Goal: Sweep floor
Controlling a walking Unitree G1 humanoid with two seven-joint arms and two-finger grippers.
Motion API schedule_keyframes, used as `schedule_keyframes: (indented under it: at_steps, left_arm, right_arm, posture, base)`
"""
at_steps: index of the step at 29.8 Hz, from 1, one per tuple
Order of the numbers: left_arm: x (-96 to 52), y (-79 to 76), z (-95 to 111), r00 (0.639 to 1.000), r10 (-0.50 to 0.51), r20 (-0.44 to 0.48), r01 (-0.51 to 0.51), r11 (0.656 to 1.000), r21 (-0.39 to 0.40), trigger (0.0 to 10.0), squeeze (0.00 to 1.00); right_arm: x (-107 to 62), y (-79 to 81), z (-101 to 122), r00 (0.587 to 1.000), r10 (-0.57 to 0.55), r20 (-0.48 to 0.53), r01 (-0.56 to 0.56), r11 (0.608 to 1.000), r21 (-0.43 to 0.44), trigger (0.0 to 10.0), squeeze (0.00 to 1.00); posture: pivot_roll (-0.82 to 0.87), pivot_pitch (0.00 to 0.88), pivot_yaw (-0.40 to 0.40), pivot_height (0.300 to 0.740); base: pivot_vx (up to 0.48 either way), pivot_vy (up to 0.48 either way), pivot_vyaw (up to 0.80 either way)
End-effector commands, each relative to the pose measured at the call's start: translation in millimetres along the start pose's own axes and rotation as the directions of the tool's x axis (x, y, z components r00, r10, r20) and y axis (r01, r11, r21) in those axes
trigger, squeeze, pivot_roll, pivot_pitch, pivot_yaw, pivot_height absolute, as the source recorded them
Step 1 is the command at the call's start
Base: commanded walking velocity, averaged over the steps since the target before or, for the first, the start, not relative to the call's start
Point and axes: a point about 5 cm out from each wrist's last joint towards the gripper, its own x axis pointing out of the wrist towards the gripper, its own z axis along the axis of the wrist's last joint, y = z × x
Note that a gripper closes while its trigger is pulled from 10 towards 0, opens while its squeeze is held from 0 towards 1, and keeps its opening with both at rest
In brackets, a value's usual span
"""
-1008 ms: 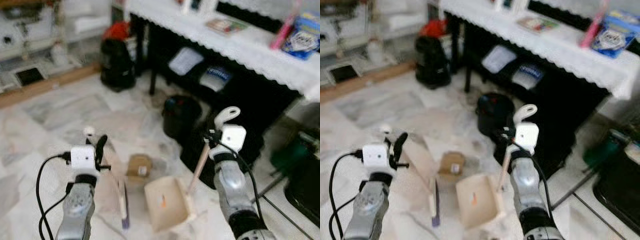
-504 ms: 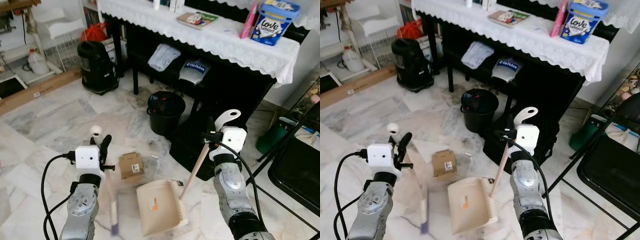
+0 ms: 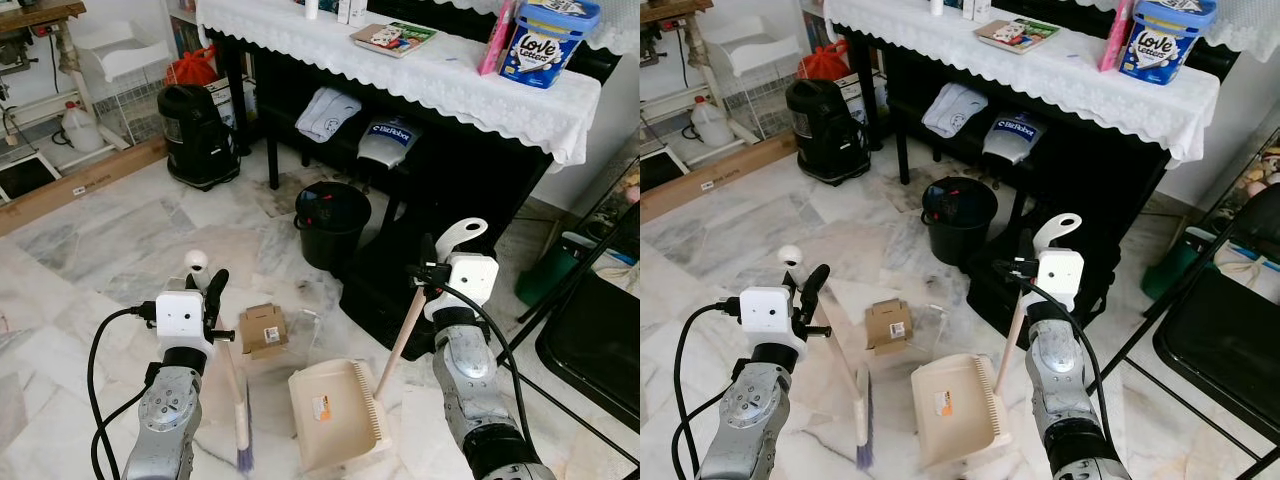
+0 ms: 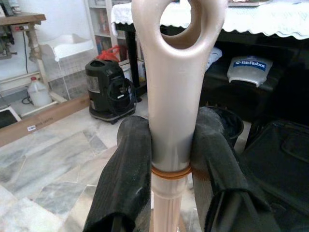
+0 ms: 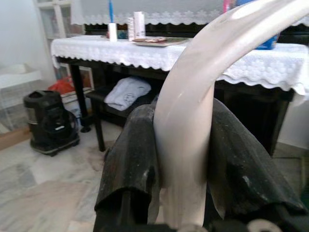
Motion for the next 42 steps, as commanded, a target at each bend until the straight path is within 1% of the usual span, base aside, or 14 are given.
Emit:
schedule_keyframes:
  at_steps: [1, 6, 12, 18, 24, 30, 34, 42]
  left_arm:
    - [2.2, -0.7, 3.2, 1.0, -0.009, 0.018, 0.009, 1.0, 0.003, 10.0, 0.01]
    - [2.6, -1.4, 3.2, 1.0, -0.015, 0.021, 0.015, 1.0, 0.006, 10.0, 0.02]
    - [3.0, -2.4, 3.7, 0.999, -0.021, 0.024, 0.02, 1.0, 0.011, 10.0, 0.02]
    - [3.4, -2.0, 4.1, 1.0, -0.015, 0.025, 0.015, 1.0, 0.01, 10.0, 0.02]
    - [3.8, -1.7, 4.1, 1.0, -0.009, 0.024, 0.008, 1.0, 0.008, 10.0, 0.02]
    - [3.6, -1.5, 4.1, 1.0, -0.004, 0.024, 0.004, 1.0, 0.009, 10.0, 0.02]
    - [3.4, -1.5, 4.1, 1.0, -0.002, 0.025, 0.002, 1.0, 0.008, 10.0, 0.02]
    - [2.7, -1.1, 3.8, 1.0, -0.001, 0.024, 0.001, 1.0, 0.007, 10.0, 0.02]
  right_arm:
    - [2.2, -7.9, 7.4, 0.999, -0.033, 0.039, 0.034, 0.999, -0.013, 10.0, 0.0]
    - [0.4, -10.1, 5.9, 0.998, -0.046, 0.032, 0.046, 0.999, -0.007, 10.0, 0.0]
    - [0.8, -8.7, 6.4, 0.998, -0.044, 0.036, 0.044, 0.999, -0.002, 10.0, 0.0]
    - [1.8, -6.9, 7.7, 0.998, -0.038, 0.044, 0.038, 0.999, -0.006, 10.0, 0.0]
    - [1.9, -6.4, 7.3, 0.999, -0.031, 0.04, 0.031, 0.999, -0.005, 10.0, 0.0]
    - [2.3, -5.2, 6.8, 0.999, -0.021, 0.031, 0.021, 1.0, 0.005, 10.0, 0.0]
    - [2.3, -4.0, 6.8, 0.999, -0.016, 0.031, 0.016, 1.0, 0.011, 10.0, 0.0]
    - [1.5, -3.7, 7.5, 0.999, -0.011, 0.039, 0.011, 1.0, 0.002, 10.0, 0.0]
  posture:
    - [0.01, 0.078, -0.048, 0.74]
    - [0.01, 0.069, -0.046, 0.74]
    - [0.01, 0.067, -0.046, 0.74]
    - [0.01, 0.075, -0.049, 0.74]
    - [0.01, 0.08, -0.05, 0.74]
    - [0.01, 0.085, -0.052, 0.74]
    - [0.01, 0.086, -0.053, 0.74]
    - [0.01, 0.092, -0.054, 0.74]
  base:
    - [0.0, 0.0, 0.0]
    - [0.0, 0.0, 0.0]
    - [0.122, 0.0, -0.77]
    - [0.247, -0.251, 0.0]
    - [0.081, 0.0, 0.0]
    - [0.274, 0.0, 0.0]
    - [0.315, 0.0, -0.55]
    - [0.309, 0.0, 0.0]
